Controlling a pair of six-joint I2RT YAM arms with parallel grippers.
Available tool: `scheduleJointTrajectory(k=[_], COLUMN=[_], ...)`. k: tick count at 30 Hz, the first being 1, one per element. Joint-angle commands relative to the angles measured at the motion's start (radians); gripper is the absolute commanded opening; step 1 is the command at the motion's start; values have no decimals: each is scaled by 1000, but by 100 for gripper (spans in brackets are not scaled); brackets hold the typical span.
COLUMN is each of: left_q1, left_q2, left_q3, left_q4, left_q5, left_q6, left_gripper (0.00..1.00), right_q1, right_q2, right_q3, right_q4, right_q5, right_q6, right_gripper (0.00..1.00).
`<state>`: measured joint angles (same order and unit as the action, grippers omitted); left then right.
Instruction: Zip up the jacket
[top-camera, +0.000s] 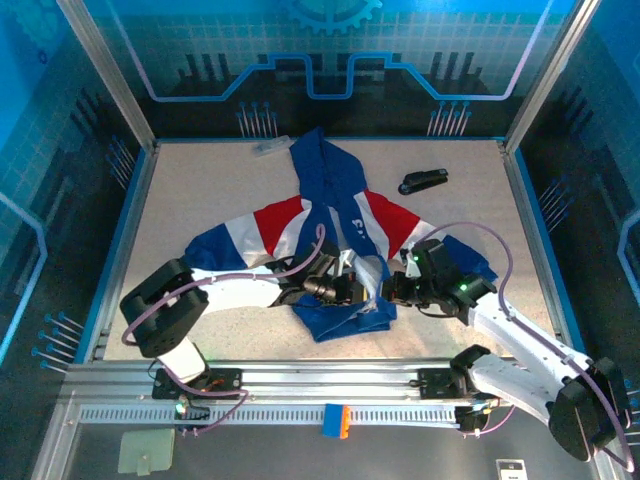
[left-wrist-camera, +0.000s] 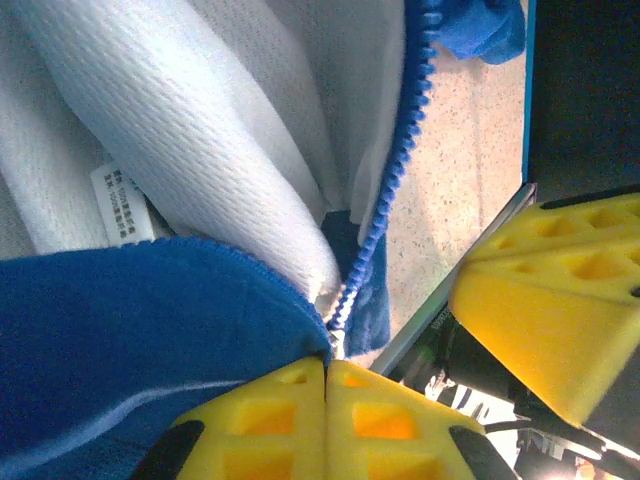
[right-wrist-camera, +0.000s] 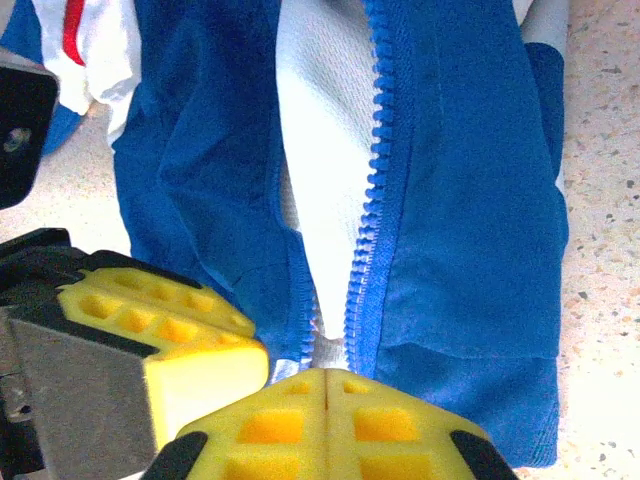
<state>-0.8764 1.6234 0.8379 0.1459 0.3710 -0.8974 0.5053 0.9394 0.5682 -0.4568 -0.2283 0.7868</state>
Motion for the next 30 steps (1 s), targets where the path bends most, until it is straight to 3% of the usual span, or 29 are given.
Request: scheduleJointTrajectory(k=[1,4,8,13,30], left_q1=[4,14,9,-31,-41], left_q2=[-89,-126,-117,-14,139], left_q3=[-12,-15,-3,49,62], left_q4=[-70,-103,-103,-52,44], left_q5=[-26,-41,-34,-33,-19], left_q6=[60,81,67,33,-36], left_gripper=[0,0,0,0,0], right_q1=[4,1,-5,-35,-65], right_q2=[-21,-16,-11,46,123], right_q3=[-8,-5,4,12,-52], right_q4=[-27,-53,-128,-194,-33], right_q5=[-5,5,34,51,-81], right_q6=[-33,-35,-24,-69,-55], right_gripper=[4,7,30,47,44])
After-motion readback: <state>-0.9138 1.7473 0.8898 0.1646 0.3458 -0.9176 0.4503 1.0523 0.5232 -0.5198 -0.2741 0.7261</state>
